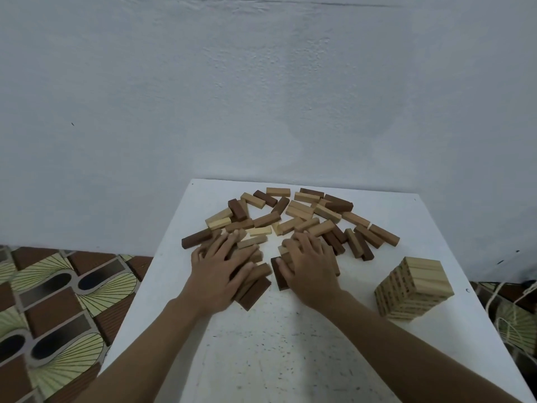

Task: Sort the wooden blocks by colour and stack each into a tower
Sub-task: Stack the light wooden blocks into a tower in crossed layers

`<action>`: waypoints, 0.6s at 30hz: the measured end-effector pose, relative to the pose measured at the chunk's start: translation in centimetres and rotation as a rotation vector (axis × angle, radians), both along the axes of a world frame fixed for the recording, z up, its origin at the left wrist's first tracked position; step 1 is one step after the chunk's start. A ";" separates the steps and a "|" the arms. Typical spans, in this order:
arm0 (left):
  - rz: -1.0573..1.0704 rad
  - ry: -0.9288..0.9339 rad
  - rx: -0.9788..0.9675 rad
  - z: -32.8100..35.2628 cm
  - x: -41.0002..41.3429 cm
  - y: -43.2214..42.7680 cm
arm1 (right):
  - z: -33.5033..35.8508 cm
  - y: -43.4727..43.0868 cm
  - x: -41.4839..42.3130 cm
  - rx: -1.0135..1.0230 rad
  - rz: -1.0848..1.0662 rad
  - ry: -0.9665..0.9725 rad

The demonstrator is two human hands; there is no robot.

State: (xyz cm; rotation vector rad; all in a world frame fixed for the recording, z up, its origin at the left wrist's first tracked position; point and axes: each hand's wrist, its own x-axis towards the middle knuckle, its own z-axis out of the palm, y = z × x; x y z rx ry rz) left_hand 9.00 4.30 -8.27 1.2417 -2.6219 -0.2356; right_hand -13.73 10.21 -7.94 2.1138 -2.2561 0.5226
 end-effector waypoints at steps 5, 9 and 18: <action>0.069 0.107 -0.012 0.2 -0.2 2.2 | -0.6 1.1 -0.2 0.016 0.055 -0.009; 0.122 0.264 -0.081 1.2 -1.4 1.2 | -0.3 1.1 -0.1 0.019 0.067 -0.017; 0.013 0.125 0.041 0.0 -2.1 -1.1 | -0.2 -1.7 0.6 -0.007 0.185 0.002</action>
